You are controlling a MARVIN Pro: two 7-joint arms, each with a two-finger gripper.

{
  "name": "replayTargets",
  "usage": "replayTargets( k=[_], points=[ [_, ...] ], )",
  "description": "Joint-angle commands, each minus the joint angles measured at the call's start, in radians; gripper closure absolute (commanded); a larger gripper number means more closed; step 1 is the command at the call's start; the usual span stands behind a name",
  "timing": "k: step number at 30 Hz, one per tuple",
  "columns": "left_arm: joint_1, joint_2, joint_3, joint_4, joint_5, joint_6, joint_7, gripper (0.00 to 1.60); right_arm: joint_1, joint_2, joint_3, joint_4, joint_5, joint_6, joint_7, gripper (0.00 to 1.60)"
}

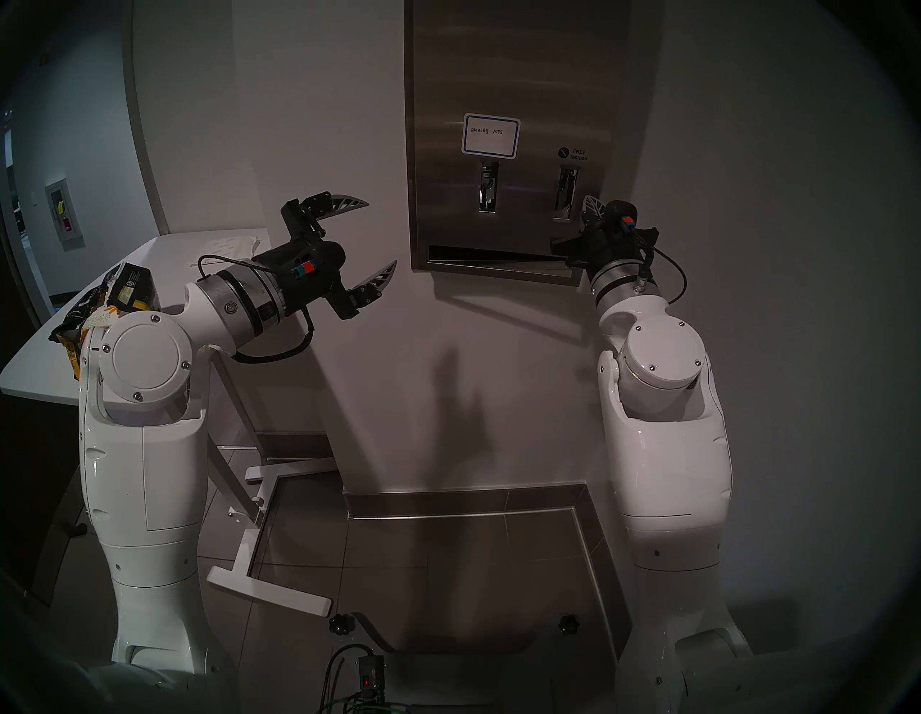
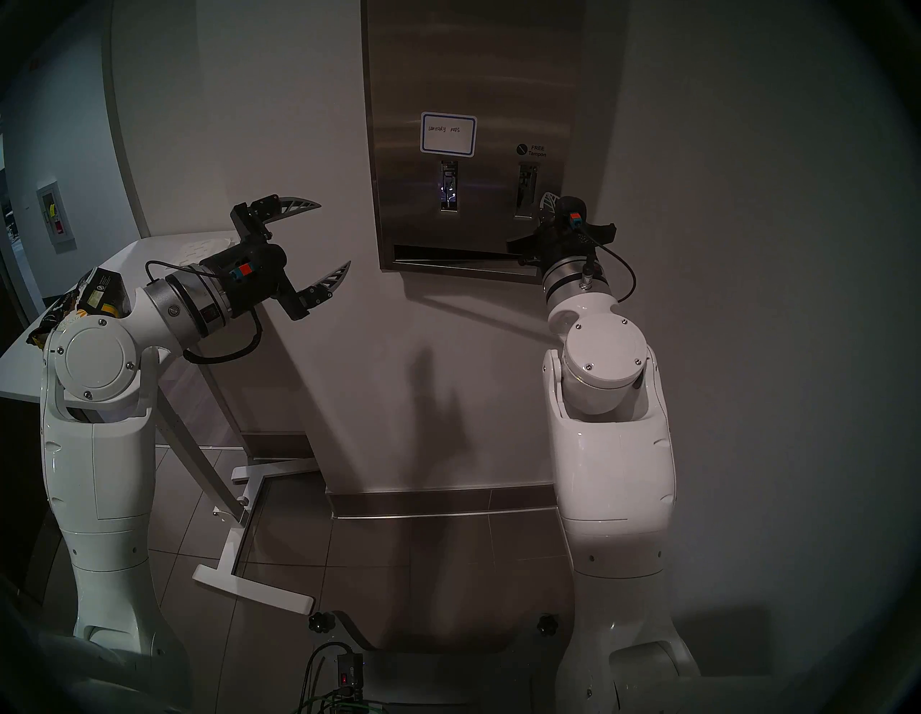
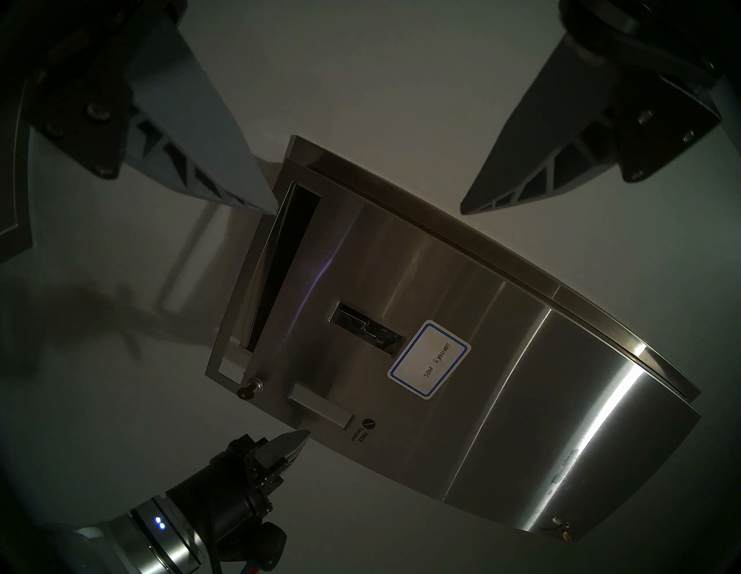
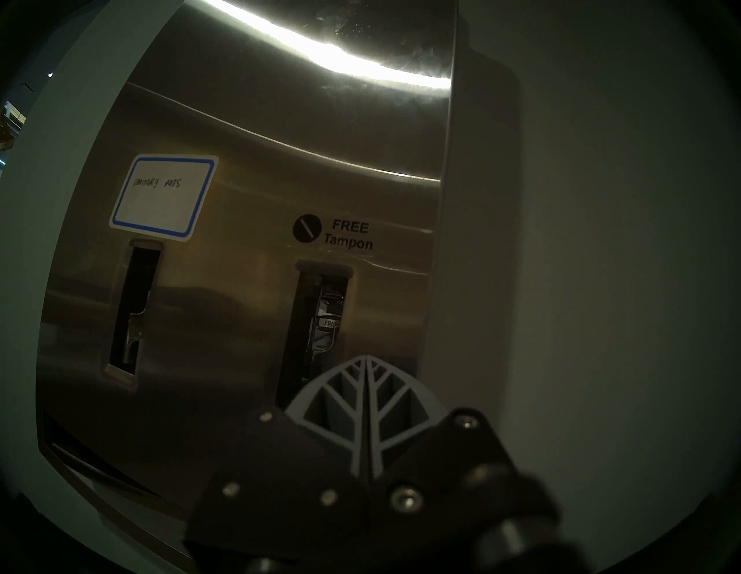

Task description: Open the dispenser door, put the pads inside, close the door

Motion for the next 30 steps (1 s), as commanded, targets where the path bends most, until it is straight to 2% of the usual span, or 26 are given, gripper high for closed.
replayTargets(
  k=[1,30],
  points=[
    [-0.013,-0.001,-0.002,-0.007,-0.002,0.002,0.004,0.0,0.063,0.009,0.002,0.011,0.007,-0.001,0.02,1.6],
    [-0.013,-0.001,-0.002,-0.007,-0.002,0.002,0.004,0.0,0.171,0.024,0.036,0.065,-0.008,0.049,0.058,1.6]
  ],
)
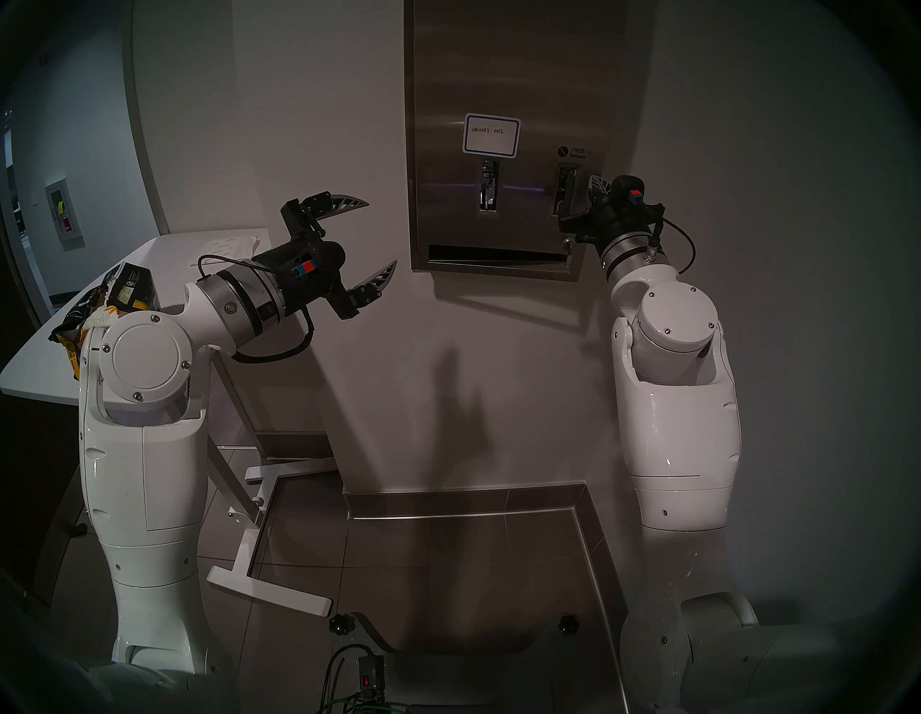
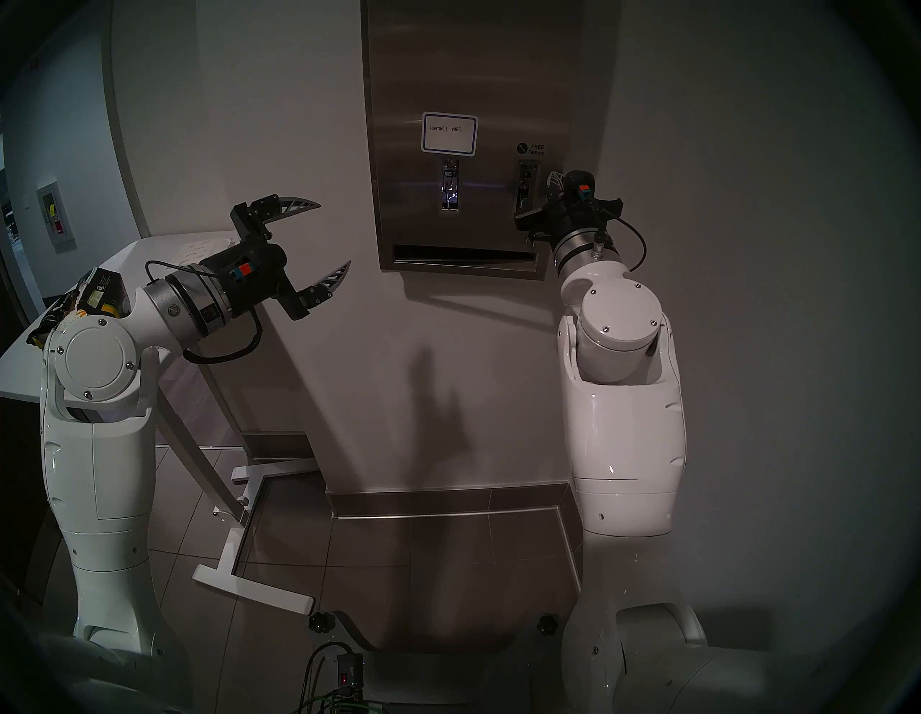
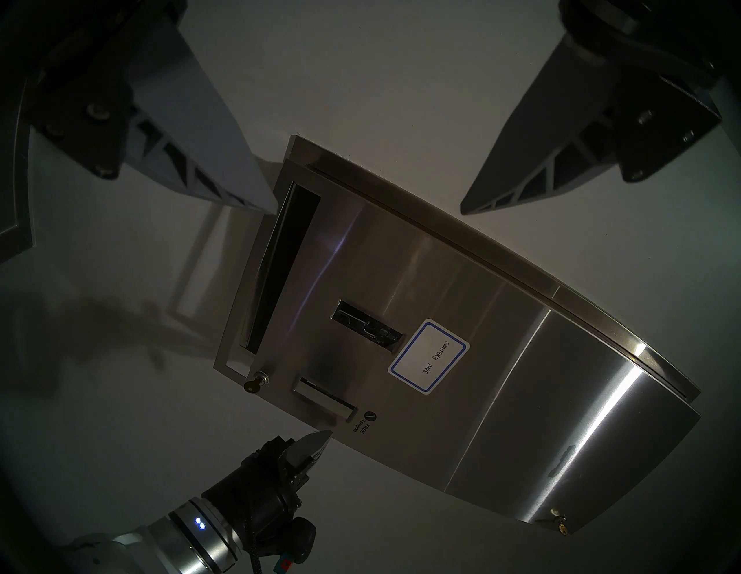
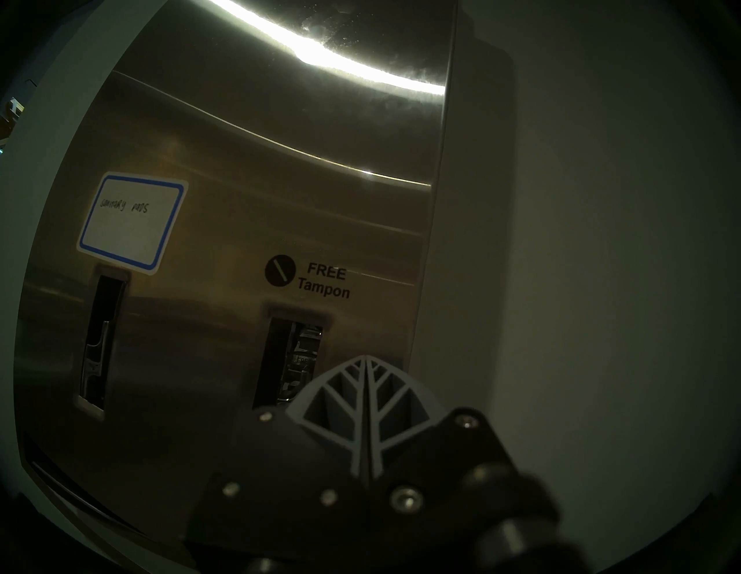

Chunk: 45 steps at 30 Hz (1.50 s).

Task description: Open the dispenser door, put the pads inside, close the door

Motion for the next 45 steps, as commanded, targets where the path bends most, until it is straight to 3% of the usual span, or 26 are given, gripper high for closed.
replayTargets(
  k=[1,15,32,45],
  points=[
    [-0.013,-0.001,-0.002,-0.007,-0.002,0.002,0.004,0.0,0.064,0.002,0.001,0.017,-0.007,0.003,-0.006,1.6],
    [-0.013,-0.001,-0.002,-0.007,-0.002,0.001,0.004,0.0,0.183,-0.009,-0.009,0.109,-0.013,0.022,-0.014,1.6],
    [-0.013,-0.001,-0.002,-0.007,-0.002,0.002,0.004,0.0,0.232,0.005,-0.016,0.168,-0.025,0.029,-0.005,1.6],
    [-0.013,-0.001,-0.002,-0.007,-0.002,0.002,0.004,0.0,0.307,0.009,-0.022,0.263,-0.029,0.041,0.008,1.6]
  ],
)
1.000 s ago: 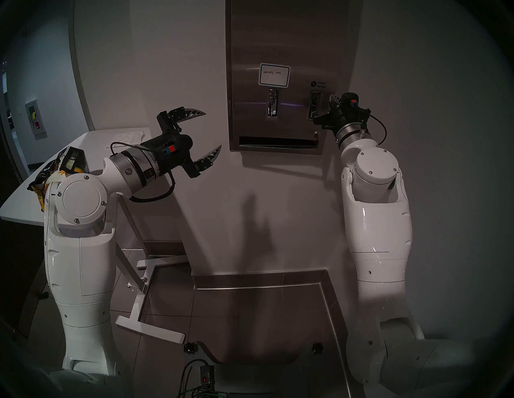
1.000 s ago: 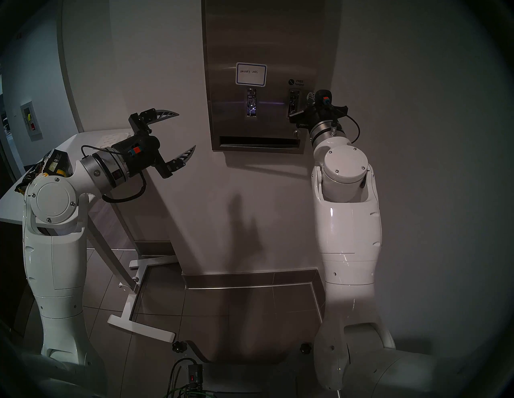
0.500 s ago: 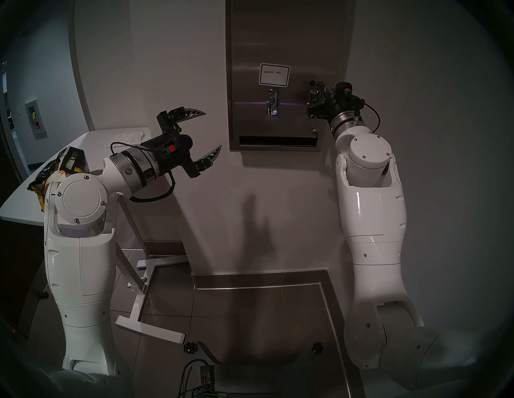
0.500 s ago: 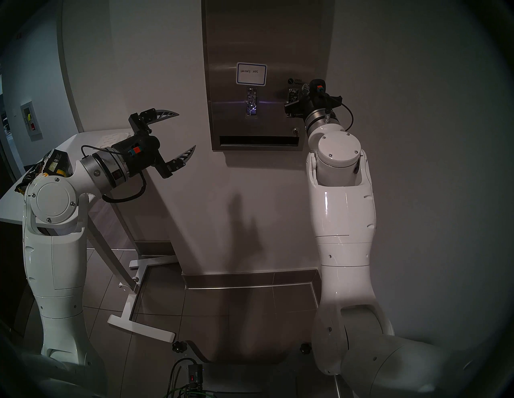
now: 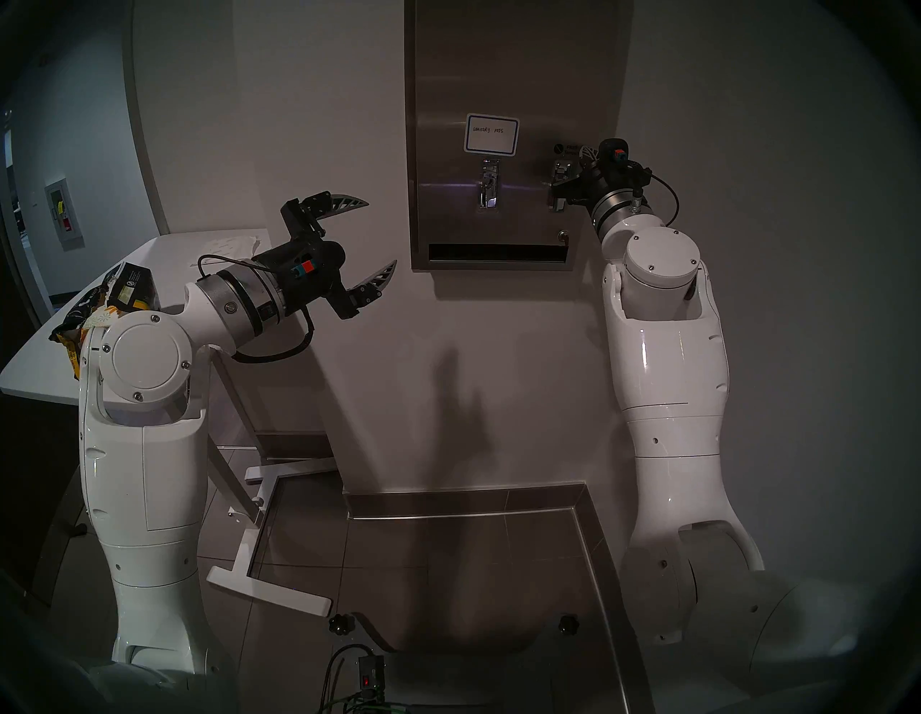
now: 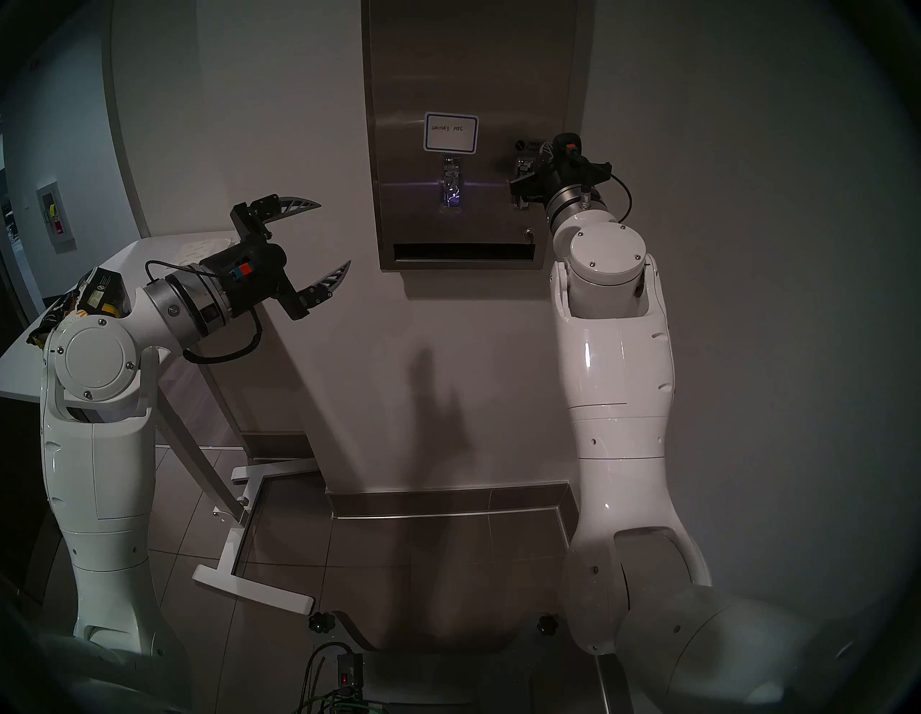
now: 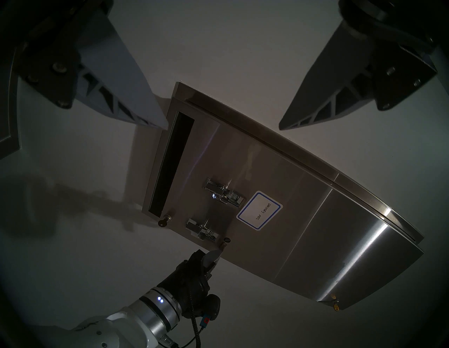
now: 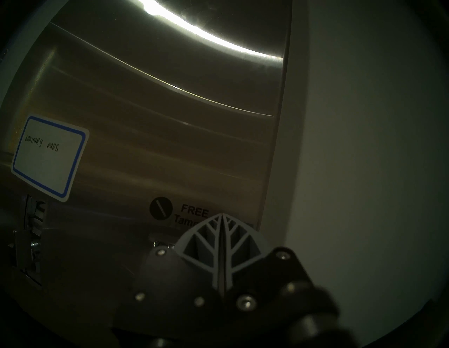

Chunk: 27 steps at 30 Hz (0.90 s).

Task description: Open the dispenser door, put the pads inside, close the door

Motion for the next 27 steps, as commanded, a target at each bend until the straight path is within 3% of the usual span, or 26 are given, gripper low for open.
replayTargets(
  k=[1,9,27],
  points=[
    [-0.013,-0.001,-0.002,-0.007,-0.002,0.002,0.004,0.0,0.068,0.0,-0.004,0.052,-0.002,0.012,0.004,1.6],
    [-0.013,-0.001,-0.002,-0.007,-0.002,0.002,0.004,0.0,0.052,-0.004,-0.007,0.029,-0.001,0.016,0.008,1.6],
    [-0.013,-0.001,-0.002,-0.007,-0.002,0.001,0.004,0.0,-0.076,0.013,0.061,-0.168,0.006,0.052,0.02,1.6]
  ],
)
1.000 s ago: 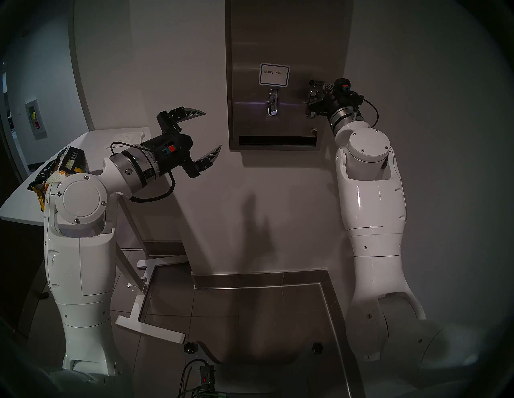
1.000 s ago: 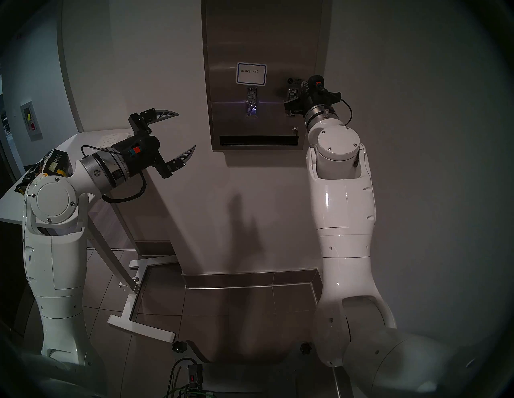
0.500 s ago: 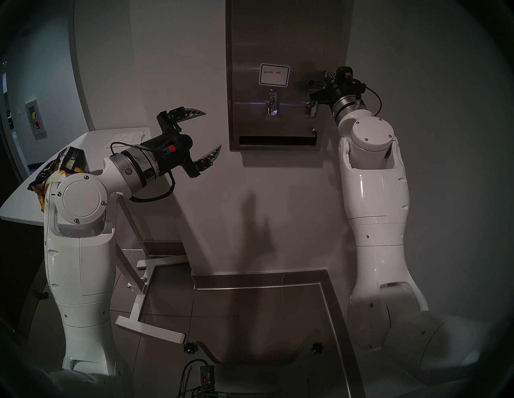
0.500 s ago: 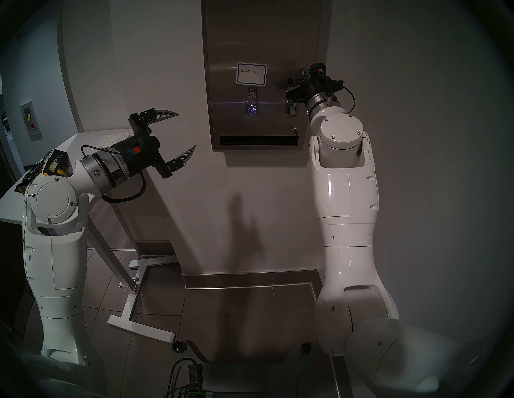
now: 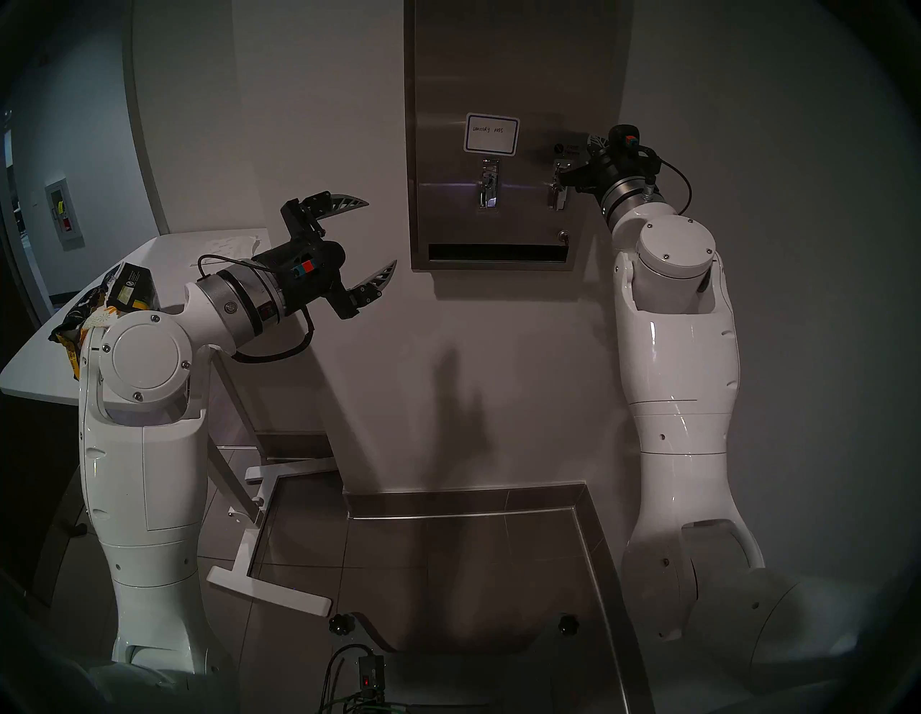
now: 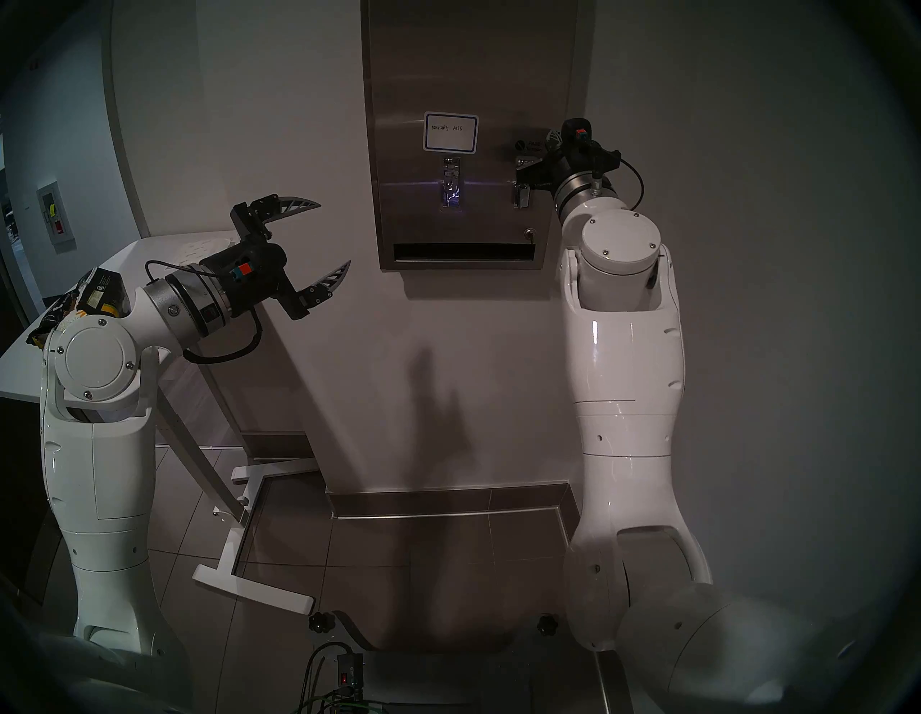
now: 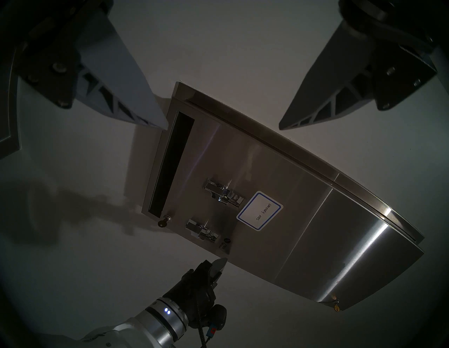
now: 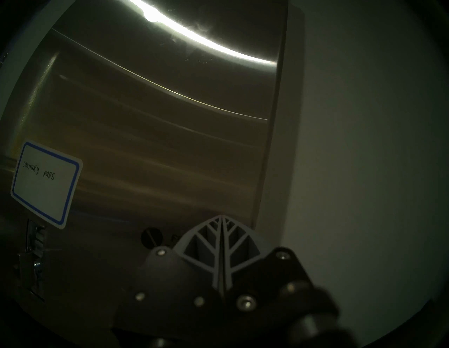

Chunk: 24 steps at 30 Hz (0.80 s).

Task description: Open the dispenser door, put the pads inside, close the door

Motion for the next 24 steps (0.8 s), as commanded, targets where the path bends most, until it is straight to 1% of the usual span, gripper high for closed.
replayTargets(
  k=[1,7,8,10,15,17,24],
  points=[
    [-0.012,-0.001,-0.002,-0.007,-0.002,0.001,0.004,0.0,-0.05,0.015,0.032,-0.087,0.0,0.006,-0.005,1.6],
    [-0.012,-0.001,-0.002,-0.007,-0.002,0.001,0.004,0.0,-0.098,0.013,0.07,-0.142,0.009,0.014,-0.012,1.6],
    [-0.012,-0.001,-0.002,-0.007,-0.002,0.001,0.004,0.0,-0.123,0.006,0.084,-0.168,0.017,0.012,-0.016,1.6],
    [-0.012,-0.001,-0.002,-0.007,-0.002,0.001,0.004,0.0,-0.135,0.004,0.087,-0.181,0.02,0.012,-0.016,1.6],
    [-0.012,-0.001,-0.002,-0.006,-0.002,0.001,0.004,0.0,-0.213,-0.011,0.101,-0.248,0.035,-0.012,-0.025,1.6],
    [-0.012,-0.001,-0.002,-0.006,-0.002,0.001,0.004,0.0,-0.246,-0.022,0.106,-0.276,0.04,-0.008,-0.032,1.6],
    [-0.012,-0.001,-0.002,-0.006,-0.002,0.001,0.004,0.0,-0.337,-0.05,0.121,-0.325,0.048,-0.014,-0.051,1.6]
  ],
)
